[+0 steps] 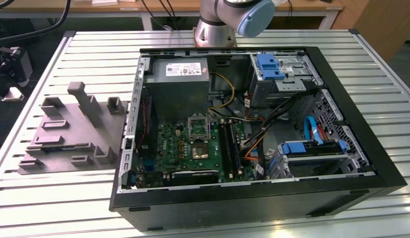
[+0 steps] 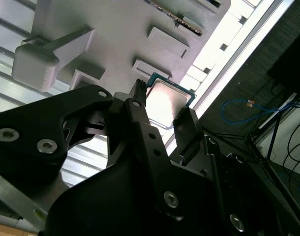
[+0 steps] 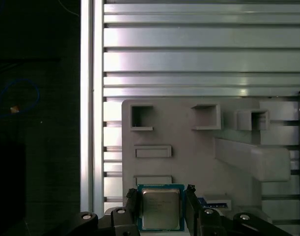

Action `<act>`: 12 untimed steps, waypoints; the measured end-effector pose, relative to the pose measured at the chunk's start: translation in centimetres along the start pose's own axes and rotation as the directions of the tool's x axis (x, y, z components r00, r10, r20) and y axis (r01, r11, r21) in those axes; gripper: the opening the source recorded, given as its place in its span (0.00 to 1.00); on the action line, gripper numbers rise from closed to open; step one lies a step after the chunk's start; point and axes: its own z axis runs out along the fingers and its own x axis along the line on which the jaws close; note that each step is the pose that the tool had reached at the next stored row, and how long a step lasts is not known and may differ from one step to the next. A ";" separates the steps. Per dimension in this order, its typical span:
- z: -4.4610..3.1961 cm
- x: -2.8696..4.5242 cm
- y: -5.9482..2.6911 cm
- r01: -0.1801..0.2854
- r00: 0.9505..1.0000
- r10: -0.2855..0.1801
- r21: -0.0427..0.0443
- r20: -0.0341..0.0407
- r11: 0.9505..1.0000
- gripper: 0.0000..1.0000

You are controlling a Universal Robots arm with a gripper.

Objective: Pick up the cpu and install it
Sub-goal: 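Pick up the cpu and move it towards the insertion slot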

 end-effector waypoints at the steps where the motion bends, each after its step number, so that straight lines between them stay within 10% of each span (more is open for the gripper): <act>1: -0.01 -0.01 0.00 0.000 1.000 0.000 0.000 0.000 1.000 0.47; 12: -0.12 -0.12 0.00 0.000 1.000 0.000 0.000 0.000 1.000 0.47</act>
